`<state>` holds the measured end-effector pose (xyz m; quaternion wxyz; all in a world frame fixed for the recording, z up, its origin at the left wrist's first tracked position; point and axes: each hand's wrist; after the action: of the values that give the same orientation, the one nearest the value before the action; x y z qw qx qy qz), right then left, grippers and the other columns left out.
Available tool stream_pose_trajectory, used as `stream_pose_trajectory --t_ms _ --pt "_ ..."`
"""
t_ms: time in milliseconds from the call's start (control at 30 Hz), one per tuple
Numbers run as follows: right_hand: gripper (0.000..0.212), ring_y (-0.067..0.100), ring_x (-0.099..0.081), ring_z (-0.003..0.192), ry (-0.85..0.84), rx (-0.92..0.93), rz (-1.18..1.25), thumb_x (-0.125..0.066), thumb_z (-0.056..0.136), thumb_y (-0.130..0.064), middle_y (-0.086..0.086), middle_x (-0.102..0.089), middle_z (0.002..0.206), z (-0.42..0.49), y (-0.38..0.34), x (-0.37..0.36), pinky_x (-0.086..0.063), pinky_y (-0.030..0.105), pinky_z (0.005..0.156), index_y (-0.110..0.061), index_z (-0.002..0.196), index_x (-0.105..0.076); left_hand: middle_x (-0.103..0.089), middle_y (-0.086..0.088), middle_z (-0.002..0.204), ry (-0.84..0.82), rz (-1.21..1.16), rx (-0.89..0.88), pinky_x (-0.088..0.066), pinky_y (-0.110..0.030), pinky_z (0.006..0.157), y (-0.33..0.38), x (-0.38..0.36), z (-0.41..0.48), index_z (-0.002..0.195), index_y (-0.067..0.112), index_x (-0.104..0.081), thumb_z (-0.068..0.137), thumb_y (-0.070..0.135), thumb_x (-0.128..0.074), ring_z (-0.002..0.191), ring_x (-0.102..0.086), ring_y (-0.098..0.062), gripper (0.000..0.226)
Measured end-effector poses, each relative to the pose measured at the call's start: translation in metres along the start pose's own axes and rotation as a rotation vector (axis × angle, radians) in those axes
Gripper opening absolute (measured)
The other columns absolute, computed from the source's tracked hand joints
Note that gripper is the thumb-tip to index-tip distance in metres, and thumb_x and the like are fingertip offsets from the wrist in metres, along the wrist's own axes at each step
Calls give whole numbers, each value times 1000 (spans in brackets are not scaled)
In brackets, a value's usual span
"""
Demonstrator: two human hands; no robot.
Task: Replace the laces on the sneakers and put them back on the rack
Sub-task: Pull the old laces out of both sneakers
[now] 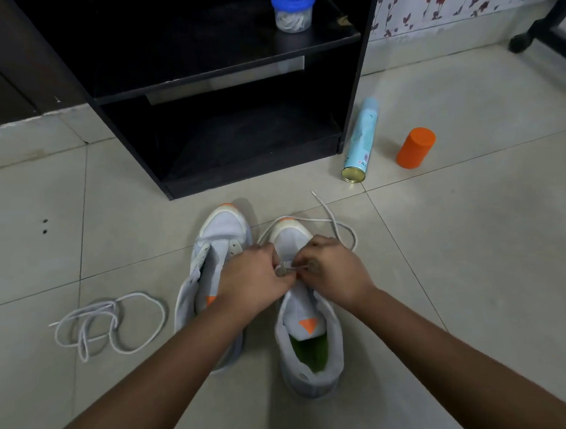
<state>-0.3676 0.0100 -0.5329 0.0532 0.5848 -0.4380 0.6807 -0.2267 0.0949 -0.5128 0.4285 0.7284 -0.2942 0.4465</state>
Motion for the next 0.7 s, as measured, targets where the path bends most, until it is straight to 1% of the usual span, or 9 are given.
stream_pose_trajectory --t_ms 67,200,267,367,433,500,567,633,700 --pt "10 24 -60 94 53 11 -48 -67 82 -26 1 -62 95 3 0 -7 -51 35 69 -23 89 -73 -66 4 84 5 -36 17 -46 -29 67 -2 -1 2 86 23 -61 77 44 -61 84 -63 -18 23" --pt "16 26 -55 98 59 -24 -74 -52 93 -21 7 -56 106 4 3 -10 -44 33 69 -13 96 -66 -71 0 81 15 -158 19 -52 -33 73 -3 -3 2 88 17 -71 76 25 -64 82 -65 -20 17" --pt "17 28 -57 93 111 -123 -25 -48 95 -17 9 -53 109 3 12 -1 -41 30 68 -10 97 -63 -71 -1 79 36 -218 14 -53 -33 73 -4 -5 -1 89 16 -72 77 21 -65 79 -66 -19 15" --pt "19 36 -58 87 294 -409 12 -46 97 -17 12 -51 110 -4 46 19 -44 36 69 -7 100 -62 -70 3 73 62 -343 29 -52 -30 71 -10 -7 -4 88 16 -73 77 15 -68 74 -66 -15 12" --pt "20 36 -56 94 282 -503 -127 -47 96 -19 12 -54 112 -8 65 24 -45 37 70 -9 103 -63 -70 4 73 66 -372 30 -52 -28 72 -12 -9 -5 89 17 -73 77 16 -68 73 -66 -13 13" --pt "21 34 -53 100 243 -396 -229 -56 91 -19 10 -57 115 -9 61 20 -46 38 75 -14 109 -66 -71 5 76 63 -358 13 -52 -29 74 -11 -10 -4 91 18 -73 79 19 -69 75 -66 -12 14" --pt "29 33 -56 96 214 -152 -183 -66 79 -17 9 -62 110 -3 38 11 -49 38 75 -18 107 -70 -70 7 77 59 -343 5 -52 -28 74 -10 -11 -2 92 19 -73 79 21 -69 75 -65 -11 14" --pt "21 30 -61 83 172 60 -172 -70 70 -21 6 -67 93 4 12 0 -52 36 68 -17 90 -74 -71 6 78 57 -332 8 -50 -26 73 -10 -11 -2 93 20 -72 80 21 -68 76 -65 -10 14" --pt "9 29 -62 70 132 155 -242 -74 67 -20 5 -65 76 8 -2 -8 -50 33 58 -14 73 -70 -71 6 79 43 -308 12 -50 -27 72 -10 -10 -2 94 21 -69 81 23 -66 78 -65 -13 14"
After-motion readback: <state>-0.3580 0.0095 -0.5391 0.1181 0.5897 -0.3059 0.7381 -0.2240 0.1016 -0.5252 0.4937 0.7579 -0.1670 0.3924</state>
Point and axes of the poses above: each hand's wrist, its own z-axis towards the middle knuckle, its own x-axis out of the back of the hand, y = z × x
